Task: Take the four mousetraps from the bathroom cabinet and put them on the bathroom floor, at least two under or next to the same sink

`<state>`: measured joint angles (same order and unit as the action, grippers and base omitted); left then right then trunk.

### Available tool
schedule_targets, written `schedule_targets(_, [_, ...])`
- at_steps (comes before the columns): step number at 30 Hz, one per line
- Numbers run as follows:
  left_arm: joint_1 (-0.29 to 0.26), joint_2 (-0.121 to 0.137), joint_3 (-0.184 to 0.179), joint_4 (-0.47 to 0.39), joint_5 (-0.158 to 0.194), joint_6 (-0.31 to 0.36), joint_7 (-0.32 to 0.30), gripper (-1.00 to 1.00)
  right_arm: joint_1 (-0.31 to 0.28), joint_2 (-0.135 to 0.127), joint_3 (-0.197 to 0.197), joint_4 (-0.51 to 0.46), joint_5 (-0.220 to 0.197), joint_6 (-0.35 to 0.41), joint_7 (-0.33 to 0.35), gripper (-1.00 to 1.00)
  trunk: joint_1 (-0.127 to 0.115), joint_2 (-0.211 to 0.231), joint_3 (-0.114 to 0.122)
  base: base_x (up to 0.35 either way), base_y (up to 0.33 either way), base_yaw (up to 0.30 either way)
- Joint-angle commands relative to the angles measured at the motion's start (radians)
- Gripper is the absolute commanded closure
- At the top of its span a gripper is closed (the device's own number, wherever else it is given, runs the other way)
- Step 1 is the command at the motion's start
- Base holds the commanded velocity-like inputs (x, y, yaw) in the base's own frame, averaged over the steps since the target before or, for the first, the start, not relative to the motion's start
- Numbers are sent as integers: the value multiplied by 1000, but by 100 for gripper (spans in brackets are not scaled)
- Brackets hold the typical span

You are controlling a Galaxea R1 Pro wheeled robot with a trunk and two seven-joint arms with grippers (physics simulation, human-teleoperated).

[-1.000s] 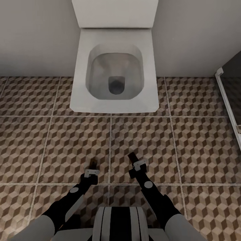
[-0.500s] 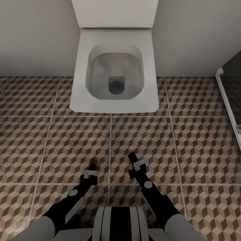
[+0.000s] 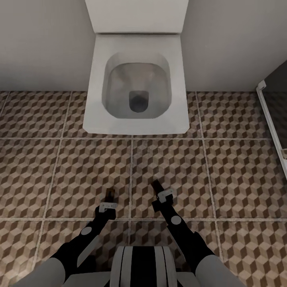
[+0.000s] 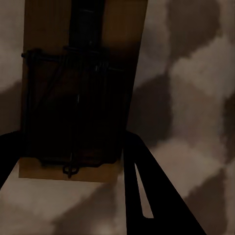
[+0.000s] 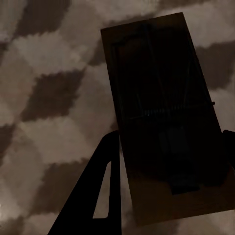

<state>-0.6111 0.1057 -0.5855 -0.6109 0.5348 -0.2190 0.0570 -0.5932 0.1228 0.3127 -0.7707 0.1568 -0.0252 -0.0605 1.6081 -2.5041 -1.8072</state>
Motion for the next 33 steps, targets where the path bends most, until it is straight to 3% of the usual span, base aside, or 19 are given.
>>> schedule_targets(1, [-1,2,-8,0,7,-5,14,100,0,0,2,1,7,-3,-4,100,0,0,0,54,0,0])
schedule_targets(18, [-1,0,-10,2,6,-3,13,100,0,0,2,-2,7,-4,-3,100,0,0,0,211,0,0])
schedule_targets(33, [-1,-14,-29,-2,7,-5,14,100,0,0,3,-7,7,-4,-2,100,0,0,0,19,0,0])
